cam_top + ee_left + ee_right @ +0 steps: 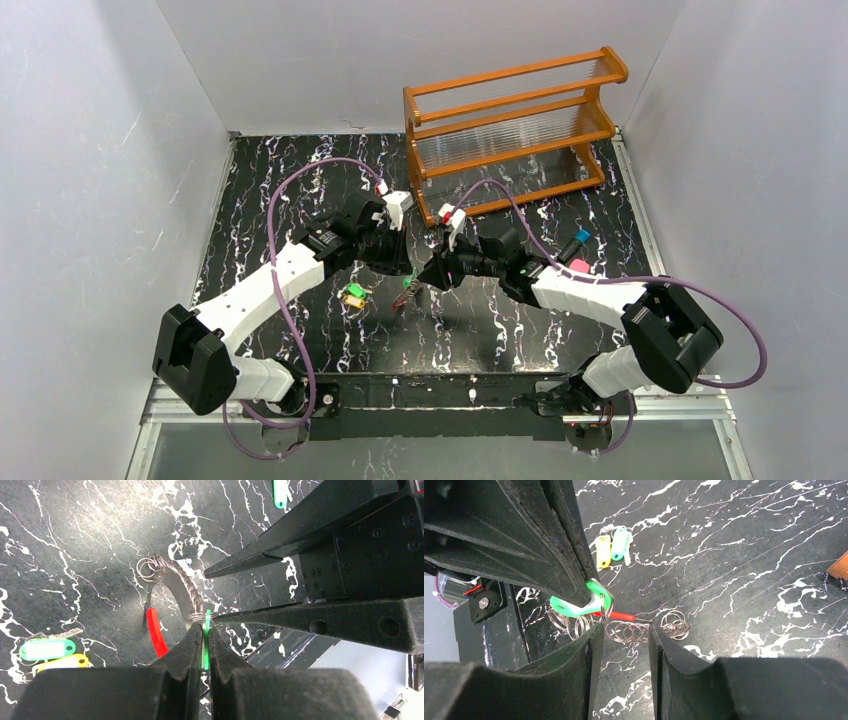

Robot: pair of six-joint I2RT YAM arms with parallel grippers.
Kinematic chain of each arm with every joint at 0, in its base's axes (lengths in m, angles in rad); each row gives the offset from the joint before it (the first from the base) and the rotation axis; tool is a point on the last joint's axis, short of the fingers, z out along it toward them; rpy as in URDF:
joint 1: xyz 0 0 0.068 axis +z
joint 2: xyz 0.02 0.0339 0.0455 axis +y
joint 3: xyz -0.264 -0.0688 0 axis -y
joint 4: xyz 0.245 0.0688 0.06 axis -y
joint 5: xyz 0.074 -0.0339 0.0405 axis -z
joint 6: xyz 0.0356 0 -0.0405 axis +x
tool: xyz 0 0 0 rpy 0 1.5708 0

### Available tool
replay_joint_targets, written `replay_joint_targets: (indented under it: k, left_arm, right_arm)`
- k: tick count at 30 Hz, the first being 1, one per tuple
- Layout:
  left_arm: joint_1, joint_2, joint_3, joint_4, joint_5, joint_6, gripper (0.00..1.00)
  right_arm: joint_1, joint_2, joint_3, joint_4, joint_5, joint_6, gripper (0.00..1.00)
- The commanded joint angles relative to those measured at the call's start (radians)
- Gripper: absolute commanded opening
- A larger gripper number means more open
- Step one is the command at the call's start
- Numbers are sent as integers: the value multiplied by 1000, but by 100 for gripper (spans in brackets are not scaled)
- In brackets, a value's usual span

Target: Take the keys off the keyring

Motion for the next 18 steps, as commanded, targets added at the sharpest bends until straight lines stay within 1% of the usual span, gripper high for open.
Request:
replay_joint_targets:
  k: [1,6,13,18]
  left_arm:
    - [4,-2,37,-4,19,0,0]
    - [4,-2,37,-2,21,-2,0]
    - [4,-6,37,-2,24,-3,0]
    - [4,-8,40,-1,28,-5,0]
  right_arm:
    - [2,-33,45,-11,19,13,46]
    - [4,-43,55,-17,2,45,45]
    - [5,-87,74,-74,32,75,45]
    - [6,-70,80,-76,43,91,44]
